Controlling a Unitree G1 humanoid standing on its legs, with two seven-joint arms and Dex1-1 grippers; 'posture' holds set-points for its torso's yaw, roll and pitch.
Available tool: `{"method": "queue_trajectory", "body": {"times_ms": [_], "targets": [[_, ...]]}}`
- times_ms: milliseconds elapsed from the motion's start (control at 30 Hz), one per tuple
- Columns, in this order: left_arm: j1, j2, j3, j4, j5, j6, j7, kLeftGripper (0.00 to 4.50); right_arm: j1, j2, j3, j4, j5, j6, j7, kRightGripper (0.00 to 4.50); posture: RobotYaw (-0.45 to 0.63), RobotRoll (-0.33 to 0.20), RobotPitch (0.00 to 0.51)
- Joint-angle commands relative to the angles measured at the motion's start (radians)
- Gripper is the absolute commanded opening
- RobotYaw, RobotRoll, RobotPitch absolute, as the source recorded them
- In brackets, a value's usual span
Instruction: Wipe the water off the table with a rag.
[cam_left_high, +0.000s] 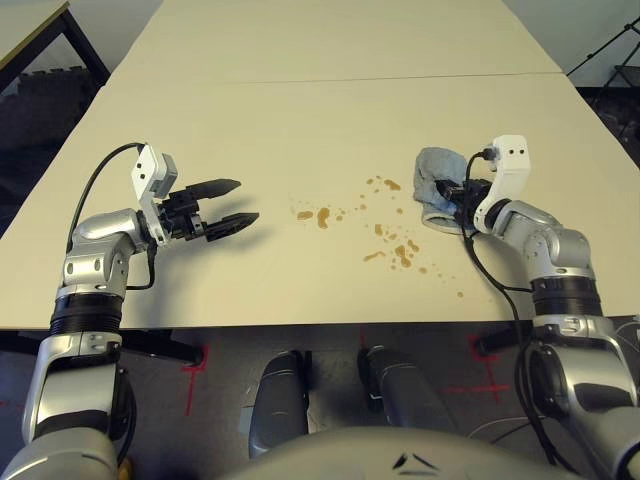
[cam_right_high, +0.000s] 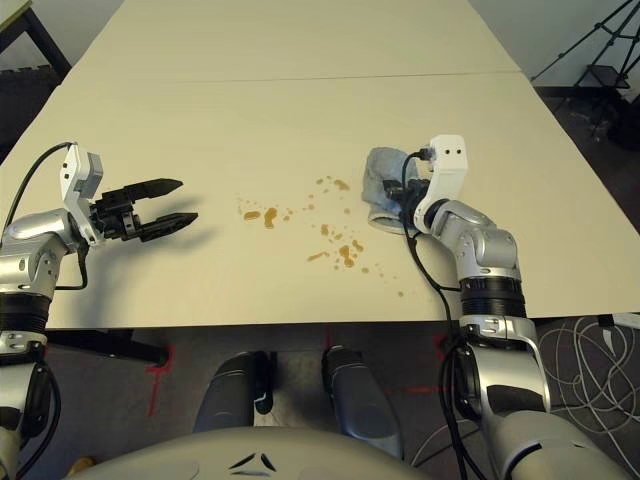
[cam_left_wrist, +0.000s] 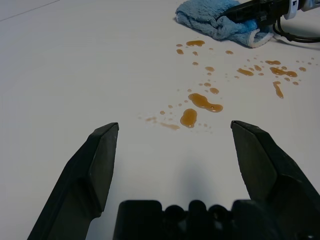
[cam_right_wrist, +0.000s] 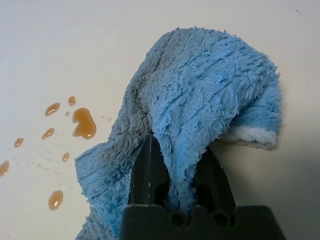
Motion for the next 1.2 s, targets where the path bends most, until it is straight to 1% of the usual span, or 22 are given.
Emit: {"method": "queue_trajectory", "body": {"times_ms": [33, 200, 367, 400, 600, 733, 833, 967, 1133, 1200], "targets": [[0.008, 0.019, 0.009, 0.004, 0.008, 0.005, -0.013, 4.5, -0.02, 0.062, 0.046, 0.079, -0.017, 0.001, -0.013, 0.2, -0.16, 0.0, 0.136], [0.015, 0.02, 0.014, -0.007, 0.007, 0.014, -0.016, 4.5, -0.057, 0.143, 0.085, 0.124, -0.039, -0.014, -0.011, 0.2, -0.15, 0.0, 0.145], [0.028, 0.027, 0.019, -0.014, 0.007, 0.019, -0.022, 4.5, -0.069, 0.215, 0.14, 0.136, -0.065, -0.015, 0.005, 0.2, -0.15, 0.0, 0.145], [0.031, 0.028, 0.019, -0.017, 0.006, 0.02, -0.022, 4.5, -0.072, 0.231, 0.152, 0.139, -0.07, -0.014, 0.008, 0.2, -0.14, 0.0, 0.153], [0.046, 0.025, 0.02, -0.035, 0.002, 0.025, -0.015, 4.5, -0.099, 0.323, 0.208, 0.168, -0.094, -0.027, 0.021, 0.2, -0.14, 0.0, 0.158], [0.056, 0.02, 0.02, -0.054, -0.003, 0.033, -0.007, 4.5, -0.114, 0.357, 0.224, 0.187, -0.108, -0.04, 0.029, 0.2, -0.13, 0.0, 0.162], [0.063, 0.017, 0.021, -0.066, -0.004, 0.039, -0.003, 4.5, -0.126, 0.351, 0.217, 0.207, -0.115, -0.052, 0.033, 0.2, -0.13, 0.0, 0.164], [0.07, 0.014, 0.021, -0.076, -0.006, 0.044, 0.001, 4.5, -0.16, 0.304, 0.177, 0.252, -0.118, -0.085, 0.03, 0.2, -0.14, 0.0, 0.163], [0.064, 0.007, 0.015, -0.068, -0.001, 0.041, 0.002, 4.5, -0.213, 0.219, 0.132, 0.312, -0.109, -0.116, 0.038, 0.2, -0.15, 0.0, 0.159], [0.058, 0.002, 0.011, -0.064, 0.001, 0.039, 0.002, 4.5, -0.228, 0.17, 0.124, 0.329, -0.108, -0.121, 0.05, 0.2, -0.15, 0.0, 0.157]]}}
